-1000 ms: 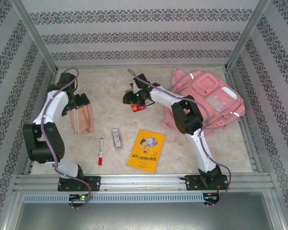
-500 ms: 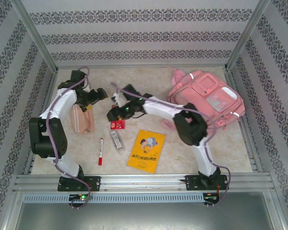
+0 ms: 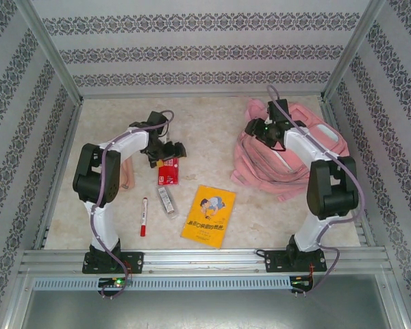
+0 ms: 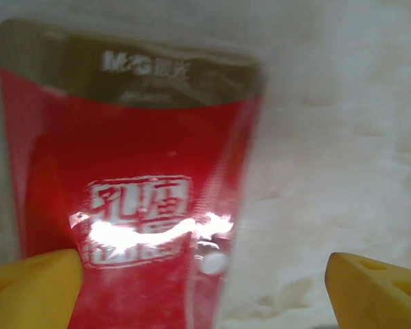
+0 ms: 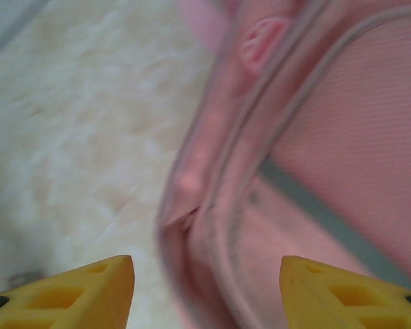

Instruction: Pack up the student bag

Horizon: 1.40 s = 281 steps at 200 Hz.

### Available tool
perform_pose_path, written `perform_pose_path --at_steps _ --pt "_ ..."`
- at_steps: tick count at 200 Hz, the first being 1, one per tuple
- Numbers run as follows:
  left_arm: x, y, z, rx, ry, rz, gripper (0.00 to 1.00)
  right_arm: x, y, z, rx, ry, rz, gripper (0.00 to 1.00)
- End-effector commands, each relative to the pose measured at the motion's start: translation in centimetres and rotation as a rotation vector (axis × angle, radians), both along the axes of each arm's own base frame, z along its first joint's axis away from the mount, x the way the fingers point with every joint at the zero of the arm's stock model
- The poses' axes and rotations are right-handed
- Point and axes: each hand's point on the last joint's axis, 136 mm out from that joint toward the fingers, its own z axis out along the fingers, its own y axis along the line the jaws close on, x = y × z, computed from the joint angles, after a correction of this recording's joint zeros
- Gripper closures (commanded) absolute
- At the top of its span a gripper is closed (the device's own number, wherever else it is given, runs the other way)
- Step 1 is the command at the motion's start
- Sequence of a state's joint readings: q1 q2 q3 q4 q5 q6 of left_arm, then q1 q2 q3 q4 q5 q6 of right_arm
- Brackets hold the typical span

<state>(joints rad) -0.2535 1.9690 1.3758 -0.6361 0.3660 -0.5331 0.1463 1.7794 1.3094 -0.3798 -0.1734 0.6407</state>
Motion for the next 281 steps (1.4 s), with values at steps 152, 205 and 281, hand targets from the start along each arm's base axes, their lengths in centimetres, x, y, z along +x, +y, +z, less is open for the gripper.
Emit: perform_pose_path --at_steps 152,205,281 --pt "-4.0 8.9 7.1 0.147 -0.106 0.143 0.04 5.4 1.7 -6.0 -0.424 0.165 0.216 1.0" --pt "-3.2 4.4 10.8 -0.082 -0.164 0.047 0.07 4.4 10.0 -2.1 -0.285 0.016 0.47 1.0" --pt "-2.4 -0.9 8.0 -0.225 -0.145 0.008 0.08 2.7 25.9 0.5 -0.003 -0.163 0.83 1.0"
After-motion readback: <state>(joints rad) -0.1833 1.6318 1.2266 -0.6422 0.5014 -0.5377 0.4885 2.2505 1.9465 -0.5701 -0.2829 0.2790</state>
